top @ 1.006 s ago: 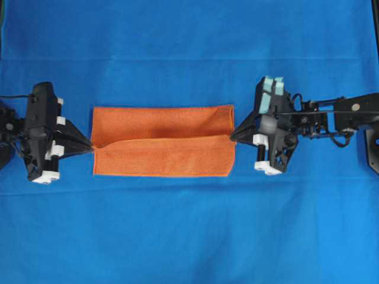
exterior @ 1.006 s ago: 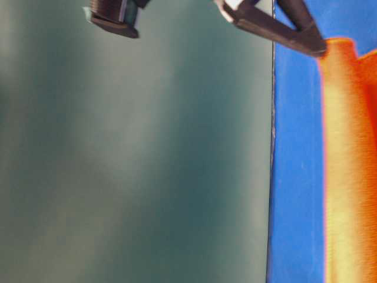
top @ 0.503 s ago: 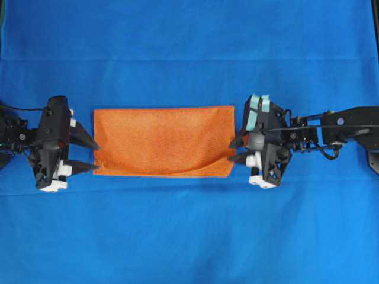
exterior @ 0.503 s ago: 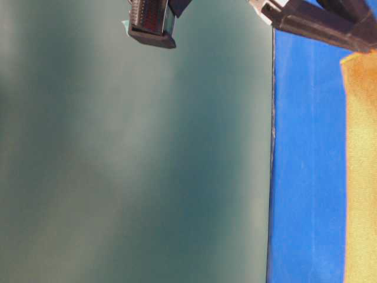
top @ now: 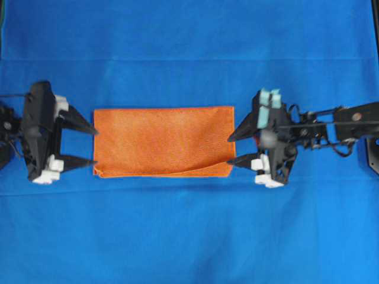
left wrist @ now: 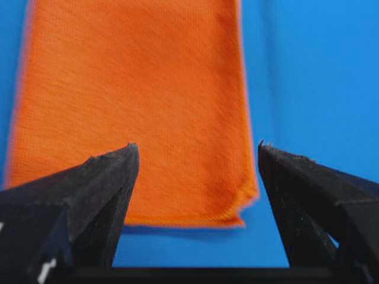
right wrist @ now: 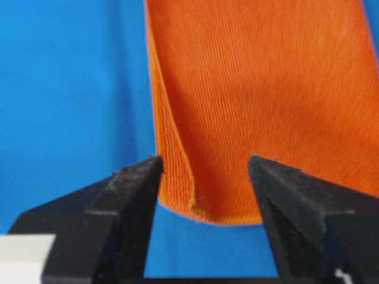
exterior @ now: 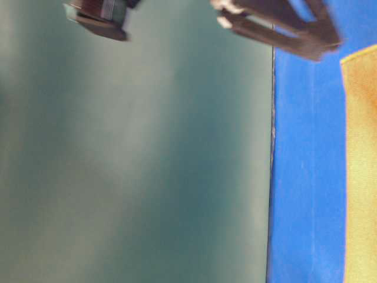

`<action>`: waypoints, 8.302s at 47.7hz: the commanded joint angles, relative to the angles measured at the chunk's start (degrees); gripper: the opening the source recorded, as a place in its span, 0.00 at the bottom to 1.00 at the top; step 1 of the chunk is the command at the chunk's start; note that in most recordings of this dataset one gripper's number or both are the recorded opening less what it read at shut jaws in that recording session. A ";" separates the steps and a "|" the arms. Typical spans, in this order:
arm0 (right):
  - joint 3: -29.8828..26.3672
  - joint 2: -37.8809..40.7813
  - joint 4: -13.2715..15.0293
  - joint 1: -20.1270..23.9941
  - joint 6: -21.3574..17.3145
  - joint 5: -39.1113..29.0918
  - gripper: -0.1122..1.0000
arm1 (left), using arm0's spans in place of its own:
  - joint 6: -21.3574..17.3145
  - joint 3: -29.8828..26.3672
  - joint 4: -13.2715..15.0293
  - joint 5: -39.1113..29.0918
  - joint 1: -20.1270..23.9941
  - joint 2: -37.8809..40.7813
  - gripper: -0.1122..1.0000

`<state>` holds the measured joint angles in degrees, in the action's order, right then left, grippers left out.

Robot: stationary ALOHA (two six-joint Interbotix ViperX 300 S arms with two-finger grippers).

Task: Fold the orange towel.
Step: 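Open both grippers and lift them off the folded towel, then lower both grippers to the folded towel's top corners and pinch, then lift the towel strip and swing the left end toward the right gripper, then lay the strip down folded over, left gripper placing its end beside right, then release the towel and pull both grippers back to the sides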

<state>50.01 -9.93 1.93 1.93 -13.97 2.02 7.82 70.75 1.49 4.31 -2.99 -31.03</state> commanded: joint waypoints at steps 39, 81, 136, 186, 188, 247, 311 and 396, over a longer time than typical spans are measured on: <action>-2.20 9.93 3.16 -15.12 0.18 2.99 0.65 | -6.42 -1.14 0.09 5.89 17.14 12.83 0.76; -2.20 14.85 3.34 -13.10 0.44 4.92 0.13 | -5.71 -2.90 0.00 6.42 16.44 22.41 0.28; -3.25 -10.20 4.92 -10.37 0.35 -8.79 0.13 | -5.63 -8.79 0.00 -21.09 13.62 -12.22 0.16; -26.72 9.58 22.06 -27.69 0.53 -8.79 0.13 | -8.79 -31.11 -0.18 2.55 -4.13 20.39 0.16; -27.77 10.20 22.59 -27.77 0.53 -8.79 0.13 | -9.84 -32.52 -0.18 2.55 -4.48 21.45 0.16; -8.61 -3.96 23.47 -34.37 -0.09 -8.70 0.13 | -19.69 -61.26 -0.18 3.69 -5.01 46.49 0.16; -22.06 14.77 26.72 -29.00 0.09 -3.96 0.71 | -9.76 -36.91 0.09 11.25 -6.15 37.62 0.78; 11.95 -24.35 21.62 -15.91 -12.83 6.59 0.65 | -11.43 -7.38 0.00 13.71 9.40 -0.88 0.76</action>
<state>63.63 -34.10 23.82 -13.80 -26.72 8.35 -3.60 65.04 1.58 16.70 6.24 -31.90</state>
